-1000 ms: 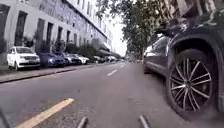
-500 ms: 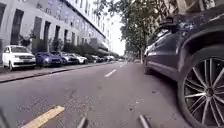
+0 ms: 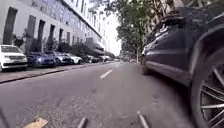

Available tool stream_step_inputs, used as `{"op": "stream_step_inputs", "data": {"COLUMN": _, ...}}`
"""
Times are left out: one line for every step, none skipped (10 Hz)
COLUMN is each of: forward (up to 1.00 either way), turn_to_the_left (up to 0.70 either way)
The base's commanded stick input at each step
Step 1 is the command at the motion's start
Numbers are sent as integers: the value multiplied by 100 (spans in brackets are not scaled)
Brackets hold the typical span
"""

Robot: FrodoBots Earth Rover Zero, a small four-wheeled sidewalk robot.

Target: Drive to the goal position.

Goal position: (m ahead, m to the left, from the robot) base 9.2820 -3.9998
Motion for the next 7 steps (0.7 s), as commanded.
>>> {"op": "stream_step_inputs", "data": {"forward": 70, "turn_to_the_left": 0}}
{"op": "stream_step_inputs", "data": {"forward": 70, "turn_to_the_left": 0}}
{"op": "stream_step_inputs", "data": {"forward": 70, "turn_to_the_left": 0}}
{"op": "stream_step_inputs", "data": {"forward": 70, "turn_to_the_left": 0}}
{"op": "stream_step_inputs", "data": {"forward": 70, "turn_to_the_left": 0}}
{"op": "stream_step_inputs", "data": {"forward": 70, "turn_to_the_left": 0}}
{"op": "stream_step_inputs", "data": {"forward": 70, "turn_to_the_left": 0}}
